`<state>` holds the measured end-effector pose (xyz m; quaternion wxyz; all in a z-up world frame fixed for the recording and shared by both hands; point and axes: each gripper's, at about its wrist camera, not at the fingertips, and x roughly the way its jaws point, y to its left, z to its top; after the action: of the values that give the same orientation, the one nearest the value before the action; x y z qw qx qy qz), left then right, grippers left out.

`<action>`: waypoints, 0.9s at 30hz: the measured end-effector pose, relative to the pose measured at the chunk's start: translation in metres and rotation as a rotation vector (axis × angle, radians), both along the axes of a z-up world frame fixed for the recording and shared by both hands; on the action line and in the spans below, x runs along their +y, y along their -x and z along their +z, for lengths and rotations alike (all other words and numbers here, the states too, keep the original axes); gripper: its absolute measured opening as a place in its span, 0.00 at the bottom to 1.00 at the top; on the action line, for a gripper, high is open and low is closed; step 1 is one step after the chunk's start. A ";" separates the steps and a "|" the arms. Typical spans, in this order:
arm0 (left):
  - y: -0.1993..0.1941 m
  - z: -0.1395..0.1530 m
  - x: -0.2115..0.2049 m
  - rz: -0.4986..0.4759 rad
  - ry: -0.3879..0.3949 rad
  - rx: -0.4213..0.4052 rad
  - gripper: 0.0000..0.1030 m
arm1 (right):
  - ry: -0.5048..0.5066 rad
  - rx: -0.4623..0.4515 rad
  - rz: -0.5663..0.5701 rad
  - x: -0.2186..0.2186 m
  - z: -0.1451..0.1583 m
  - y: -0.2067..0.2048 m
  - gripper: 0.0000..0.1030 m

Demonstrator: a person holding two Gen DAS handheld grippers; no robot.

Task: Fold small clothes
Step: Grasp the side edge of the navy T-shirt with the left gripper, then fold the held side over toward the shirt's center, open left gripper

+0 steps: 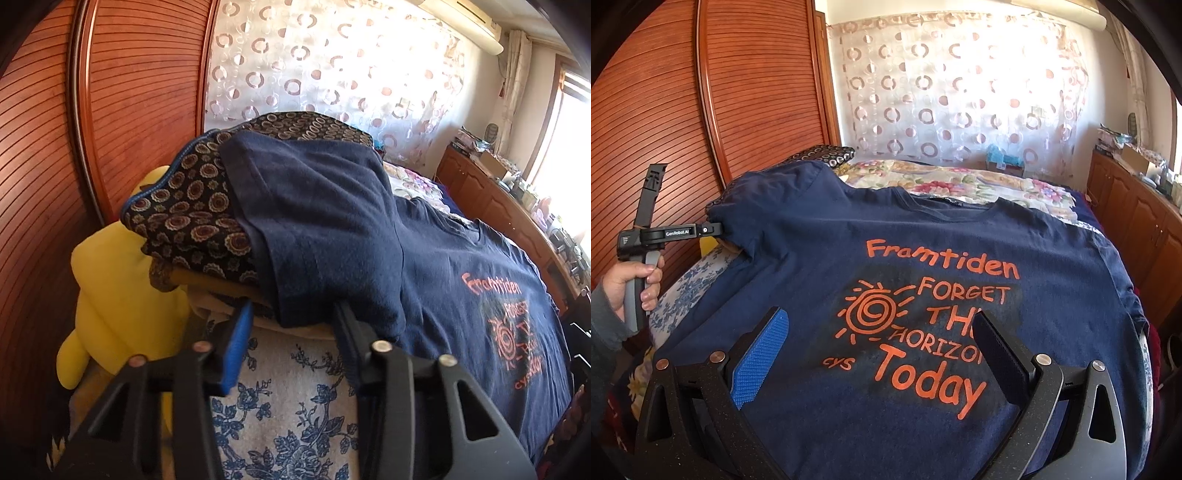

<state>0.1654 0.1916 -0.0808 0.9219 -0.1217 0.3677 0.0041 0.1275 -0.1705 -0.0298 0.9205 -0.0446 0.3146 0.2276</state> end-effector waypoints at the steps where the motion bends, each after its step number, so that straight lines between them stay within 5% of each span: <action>1: 0.000 -0.001 0.001 -0.007 0.010 0.005 0.32 | 0.000 0.002 0.000 0.000 0.000 0.000 0.98; 5: -0.004 -0.002 0.005 -0.027 0.029 0.022 0.32 | 0.000 0.006 -0.001 0.002 0.000 0.000 0.98; 9: -0.009 -0.004 0.012 -0.020 0.047 0.040 0.47 | 0.001 0.004 -0.001 0.001 -0.001 -0.001 0.98; 16: -0.007 -0.005 0.017 -0.055 0.086 0.007 0.46 | 0.004 0.012 -0.003 0.002 -0.002 -0.001 0.98; 17: -0.005 -0.007 0.018 -0.073 0.109 -0.001 0.44 | 0.005 0.015 -0.003 0.002 -0.002 -0.002 0.98; 21: 0.000 -0.007 0.015 -0.106 0.142 -0.005 0.07 | 0.010 0.021 -0.004 0.001 -0.004 -0.005 0.98; 27: 0.017 0.024 -0.003 -0.103 0.059 -0.088 0.02 | 0.006 0.023 -0.012 -0.004 -0.002 -0.008 0.98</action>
<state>0.1482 0.1889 -0.0572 0.9323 -0.1297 0.3325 -0.0594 0.1358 -0.1742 -0.0322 0.9179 -0.0428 0.3263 0.2216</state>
